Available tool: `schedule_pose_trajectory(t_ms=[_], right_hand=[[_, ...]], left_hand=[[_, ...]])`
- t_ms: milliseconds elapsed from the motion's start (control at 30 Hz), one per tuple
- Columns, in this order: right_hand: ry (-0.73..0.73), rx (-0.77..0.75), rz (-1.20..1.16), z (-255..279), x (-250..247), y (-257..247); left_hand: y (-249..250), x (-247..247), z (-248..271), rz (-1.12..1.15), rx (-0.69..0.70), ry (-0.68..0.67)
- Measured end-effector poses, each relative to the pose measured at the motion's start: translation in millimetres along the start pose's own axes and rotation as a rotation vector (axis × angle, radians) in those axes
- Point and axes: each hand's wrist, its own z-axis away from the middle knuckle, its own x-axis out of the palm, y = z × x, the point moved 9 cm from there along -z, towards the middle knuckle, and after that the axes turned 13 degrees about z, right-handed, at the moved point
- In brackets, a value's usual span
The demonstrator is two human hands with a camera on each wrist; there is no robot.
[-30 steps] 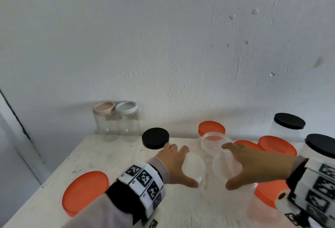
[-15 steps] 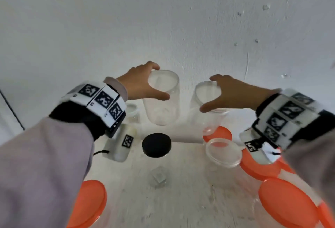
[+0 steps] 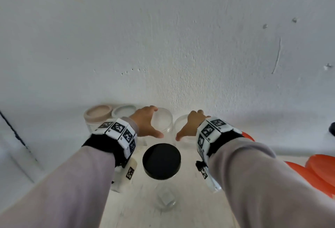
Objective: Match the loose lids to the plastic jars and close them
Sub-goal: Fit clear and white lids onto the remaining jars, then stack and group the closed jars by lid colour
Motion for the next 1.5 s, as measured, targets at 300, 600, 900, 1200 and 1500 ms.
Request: schedule_pose_trajectory(t_ms=[300,600,900,1200,1500], right_hand=[[-0.038,-0.001,0.039,-31,27,-11],[-0.034,0.031,0.022,-34,22,-3],[0.001,-0.004,0.047,-22,13,-3],[0.144,-0.247,-0.133,41,-37,-28],[-0.07,-0.472,0.018,112,25,-57]], left_hand=[[-32,30,-21,-0.126,-0.074,-0.082],[-33,33,-34,-0.111,-0.113,-0.086],[-21,31,-27,-0.185,-0.08,-0.086],[6,-29,41,-0.102,0.06,-0.034],[-66,-12,170,-0.133,-0.17,-0.293]])
